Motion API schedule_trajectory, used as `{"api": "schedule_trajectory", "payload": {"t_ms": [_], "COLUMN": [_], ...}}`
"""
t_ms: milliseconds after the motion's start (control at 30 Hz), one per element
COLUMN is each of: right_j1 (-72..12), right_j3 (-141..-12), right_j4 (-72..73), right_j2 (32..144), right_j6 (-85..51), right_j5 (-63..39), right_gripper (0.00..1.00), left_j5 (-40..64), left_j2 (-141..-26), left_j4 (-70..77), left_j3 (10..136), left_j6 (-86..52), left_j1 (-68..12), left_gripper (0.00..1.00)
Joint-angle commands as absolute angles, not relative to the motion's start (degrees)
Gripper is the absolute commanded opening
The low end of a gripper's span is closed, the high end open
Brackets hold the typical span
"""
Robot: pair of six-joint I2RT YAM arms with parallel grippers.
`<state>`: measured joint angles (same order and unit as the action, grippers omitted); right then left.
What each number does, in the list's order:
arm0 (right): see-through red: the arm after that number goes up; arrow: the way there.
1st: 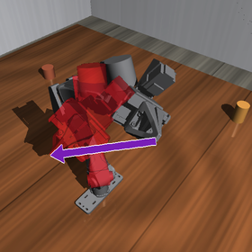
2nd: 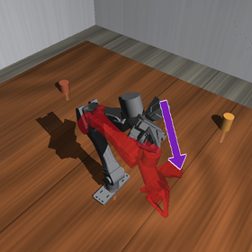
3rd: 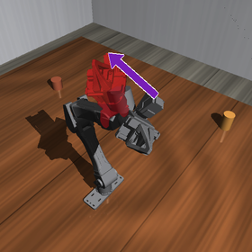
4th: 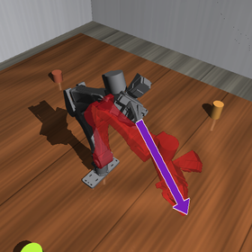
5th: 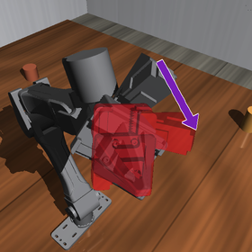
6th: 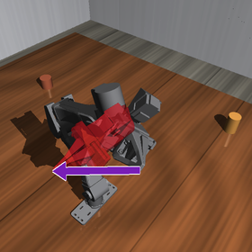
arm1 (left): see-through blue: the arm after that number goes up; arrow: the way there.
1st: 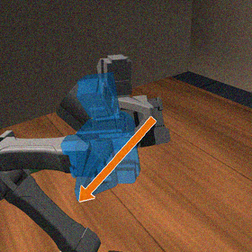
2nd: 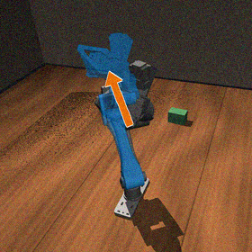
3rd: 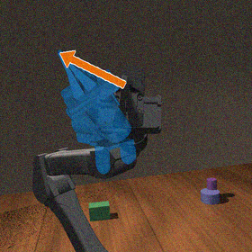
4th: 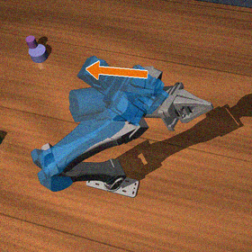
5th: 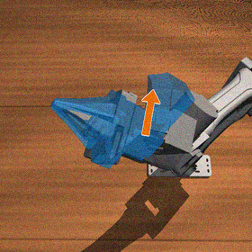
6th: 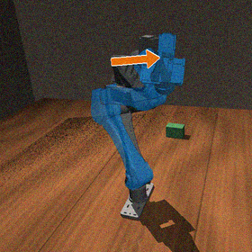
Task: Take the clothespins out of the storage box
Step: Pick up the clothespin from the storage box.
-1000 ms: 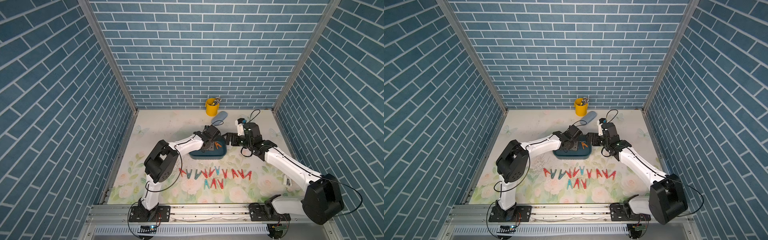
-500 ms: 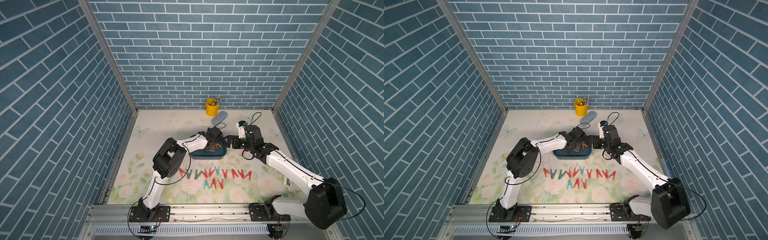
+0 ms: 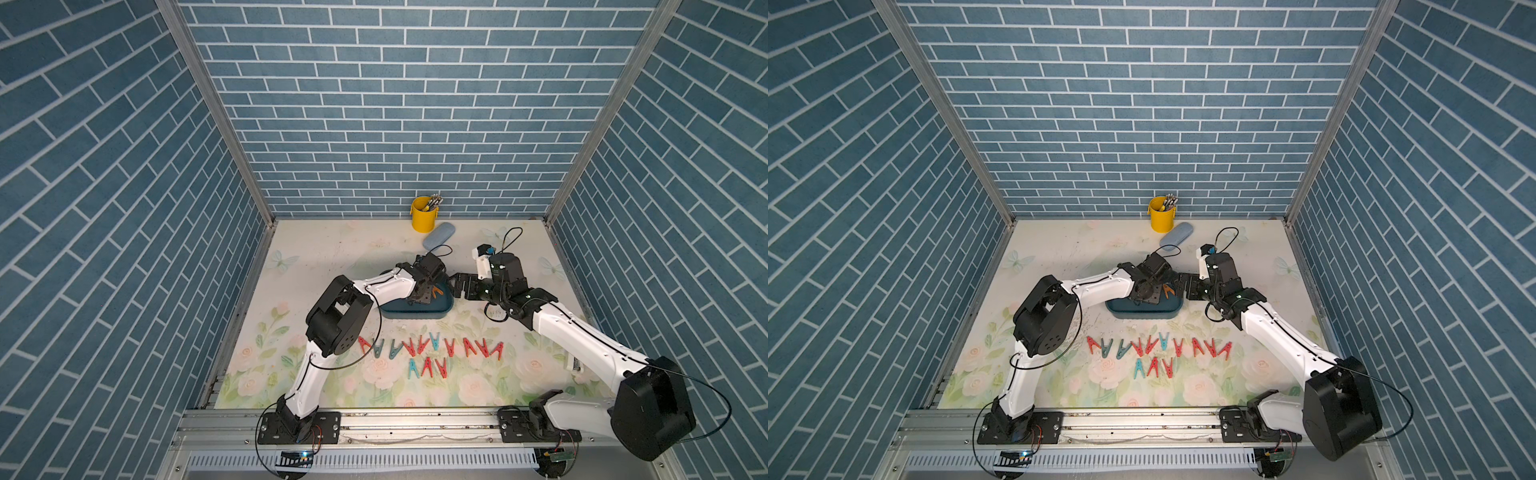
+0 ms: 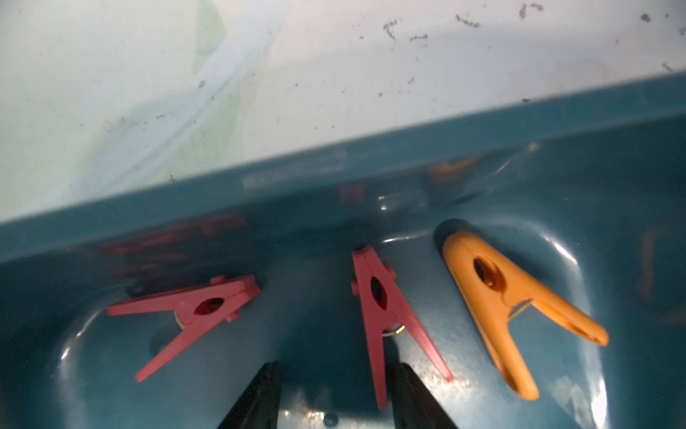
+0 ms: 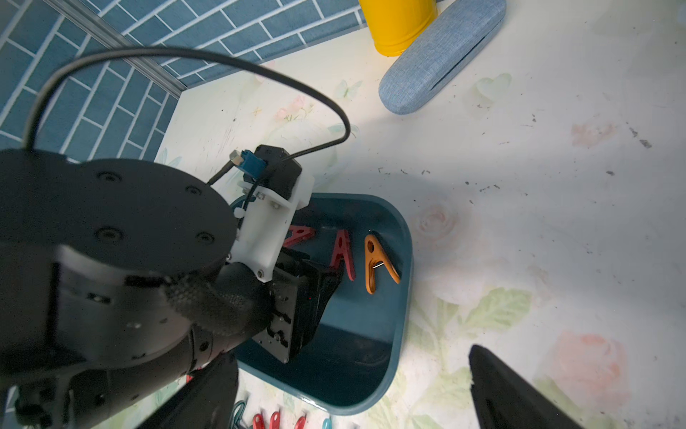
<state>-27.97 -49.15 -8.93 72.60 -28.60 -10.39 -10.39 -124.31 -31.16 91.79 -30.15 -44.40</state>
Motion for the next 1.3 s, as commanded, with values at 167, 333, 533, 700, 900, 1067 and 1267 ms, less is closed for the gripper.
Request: {"api": "schedule_trajectory", "payload": {"t_ms": [167, 333, 533, 700, 900, 1067, 1267], "right_j1": [-27.8, -27.8, -27.8, -27.8, -27.8, -27.8, -27.8], "right_j3": [-48.7, -48.1, -47.8, -48.1, -48.0, -48.0, -48.0], "right_j4": [-7.8, -7.7, -7.0, -6.8, -6.9, -6.5, -6.7], "right_j2": [72.4, 72.2, 72.6, 73.2, 73.2, 73.4, 73.2], "right_j6": [-30.0, -30.2, -30.5, -30.5, -30.5, -30.8, -30.9], "right_j5": [-11.2, -11.0, -11.4, -11.6, -11.3, -11.7, -11.9], "right_gripper": [1.0, 0.99, 0.99, 0.99, 0.99, 0.99, 0.99], "left_j5": [-10.6, -10.4, -10.5, -10.9, -11.4, -11.1, -11.4], "left_j2": [-125.4, -124.7, -123.3, -123.3, -121.8, -122.7, -124.3], "left_j4": [-31.9, -33.1, -34.3, -35.4, -35.0, -34.9, -34.5], "left_j3": [91.9, 92.3, 93.1, 94.6, 93.8, 94.5, 94.6], "left_j6": [-29.8, -30.5, -31.6, -31.6, -31.8, -31.6, -30.9], "left_j1": [-44.5, -44.6, -44.9, -45.3, -45.5, -45.5, -45.4], "left_gripper": [0.14, 0.4, 0.54, 0.65, 0.34, 0.41, 0.36]}}
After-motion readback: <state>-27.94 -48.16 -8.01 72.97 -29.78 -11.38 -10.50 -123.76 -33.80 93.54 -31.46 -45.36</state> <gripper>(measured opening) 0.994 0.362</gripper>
